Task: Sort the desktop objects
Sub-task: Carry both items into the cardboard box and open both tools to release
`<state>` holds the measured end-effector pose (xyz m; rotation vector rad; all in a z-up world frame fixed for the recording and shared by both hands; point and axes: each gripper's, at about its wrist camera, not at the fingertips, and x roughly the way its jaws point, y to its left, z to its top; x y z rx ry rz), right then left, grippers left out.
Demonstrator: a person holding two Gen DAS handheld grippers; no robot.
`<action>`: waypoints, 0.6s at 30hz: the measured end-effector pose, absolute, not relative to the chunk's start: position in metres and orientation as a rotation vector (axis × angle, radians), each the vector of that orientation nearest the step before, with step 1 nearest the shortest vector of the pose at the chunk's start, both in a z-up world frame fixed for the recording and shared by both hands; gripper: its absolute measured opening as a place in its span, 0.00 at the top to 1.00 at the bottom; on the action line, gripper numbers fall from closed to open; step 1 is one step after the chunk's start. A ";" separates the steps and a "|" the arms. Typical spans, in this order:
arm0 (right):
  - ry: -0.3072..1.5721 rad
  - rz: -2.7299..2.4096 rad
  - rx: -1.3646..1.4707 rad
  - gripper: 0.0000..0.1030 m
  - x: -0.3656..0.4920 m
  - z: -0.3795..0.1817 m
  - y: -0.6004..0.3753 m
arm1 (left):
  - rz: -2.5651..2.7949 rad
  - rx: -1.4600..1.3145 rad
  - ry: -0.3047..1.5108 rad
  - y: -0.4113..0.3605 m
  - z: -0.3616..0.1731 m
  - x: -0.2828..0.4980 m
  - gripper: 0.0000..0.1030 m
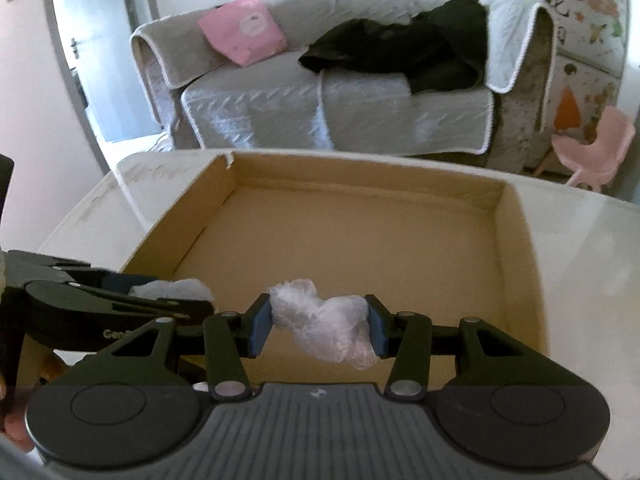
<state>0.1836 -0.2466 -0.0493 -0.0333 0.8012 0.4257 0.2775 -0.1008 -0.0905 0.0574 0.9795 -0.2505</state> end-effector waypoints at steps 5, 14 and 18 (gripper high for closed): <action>0.807 0.430 -0.049 0.56 0.181 -0.052 -0.237 | -0.226 0.064 0.982 -0.101 -0.093 0.278 0.34; 0.766 0.400 -0.038 0.49 0.185 -0.044 -0.251 | -0.235 -0.014 0.927 -0.096 -0.074 0.276 0.16; 0.751 0.407 -0.048 0.41 0.186 -0.038 -0.249 | -0.227 -0.029 0.918 -0.089 -0.066 0.274 0.10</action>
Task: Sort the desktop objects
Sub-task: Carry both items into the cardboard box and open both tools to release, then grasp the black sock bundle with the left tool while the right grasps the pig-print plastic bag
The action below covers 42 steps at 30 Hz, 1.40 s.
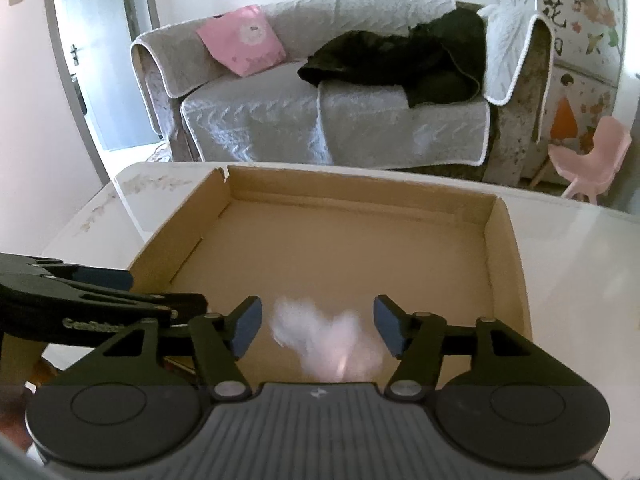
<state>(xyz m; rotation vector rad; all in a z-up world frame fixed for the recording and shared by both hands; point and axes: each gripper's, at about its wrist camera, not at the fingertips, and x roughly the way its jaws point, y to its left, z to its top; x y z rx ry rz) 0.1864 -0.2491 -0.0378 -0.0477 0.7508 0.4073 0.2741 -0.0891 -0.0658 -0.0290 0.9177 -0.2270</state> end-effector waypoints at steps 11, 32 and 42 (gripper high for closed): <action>0.721 0.422 0.000 0.33 0.179 -0.021 -0.271 | -0.224 -0.086 0.891 -0.036 -0.044 0.248 0.00; 0.755 0.176 0.018 0.22 0.144 -0.054 -0.395 | -0.262 0.017 0.899 0.004 -0.072 0.193 0.00; 0.775 0.178 0.021 0.21 0.144 -0.066 -0.390 | -0.342 -0.021 0.960 -0.010 -0.093 0.199 0.00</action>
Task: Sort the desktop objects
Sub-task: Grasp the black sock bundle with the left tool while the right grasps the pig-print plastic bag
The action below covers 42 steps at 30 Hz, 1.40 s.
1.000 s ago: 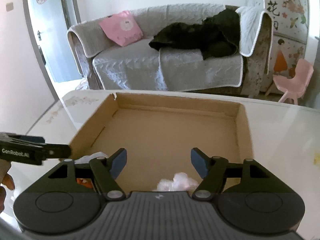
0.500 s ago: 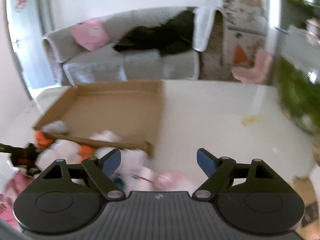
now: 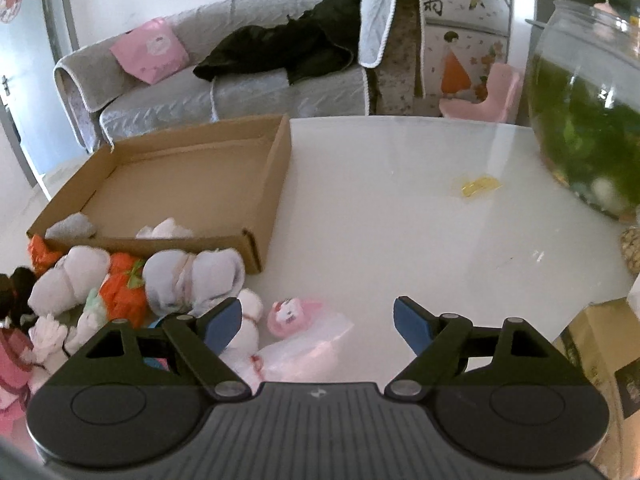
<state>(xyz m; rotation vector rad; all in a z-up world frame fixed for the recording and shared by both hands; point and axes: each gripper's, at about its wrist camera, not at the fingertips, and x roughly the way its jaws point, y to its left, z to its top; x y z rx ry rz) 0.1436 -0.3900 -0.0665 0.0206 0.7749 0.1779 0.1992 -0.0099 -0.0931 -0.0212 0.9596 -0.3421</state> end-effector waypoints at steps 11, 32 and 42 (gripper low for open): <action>0.789 0.180 0.012 0.22 0.123 -0.080 -0.388 | -0.361 0.035 1.002 -0.023 -0.106 0.200 0.00; 0.779 0.167 0.053 0.56 0.114 -0.091 -0.378 | -0.374 0.143 0.968 -0.044 -0.110 0.189 0.47; 0.756 0.175 0.046 0.62 0.101 -0.088 -0.388 | -0.358 0.146 0.946 -0.044 -0.100 0.174 0.49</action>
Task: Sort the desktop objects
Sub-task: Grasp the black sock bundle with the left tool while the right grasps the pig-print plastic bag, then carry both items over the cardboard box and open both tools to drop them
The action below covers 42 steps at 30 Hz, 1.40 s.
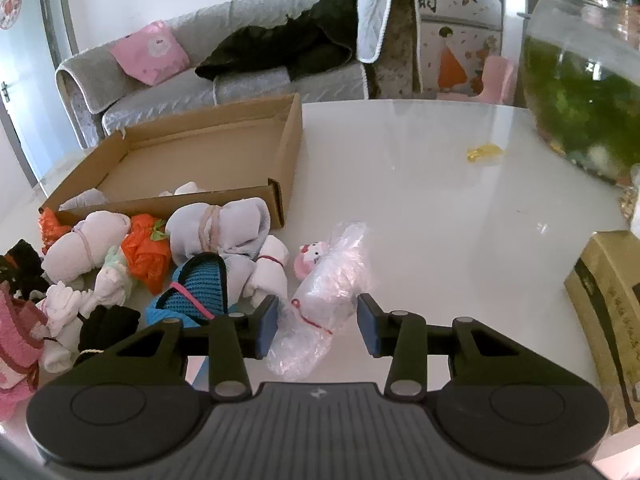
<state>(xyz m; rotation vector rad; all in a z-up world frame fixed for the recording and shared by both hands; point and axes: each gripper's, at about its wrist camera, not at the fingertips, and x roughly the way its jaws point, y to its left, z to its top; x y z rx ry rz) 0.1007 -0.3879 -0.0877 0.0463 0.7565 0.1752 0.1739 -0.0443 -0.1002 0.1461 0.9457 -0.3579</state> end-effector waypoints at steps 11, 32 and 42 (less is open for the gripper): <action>0.704 0.198 0.062 0.62 0.093 -0.054 -0.397 | -0.369 0.138 0.877 -0.039 -0.050 0.156 0.49; 0.605 0.364 0.045 0.62 0.144 0.021 -0.355 | -0.403 0.107 0.792 -0.082 0.024 0.188 0.49; 0.669 0.432 0.001 0.62 0.189 0.003 -0.318 | -0.397 0.133 0.862 -0.138 -0.004 0.257 0.49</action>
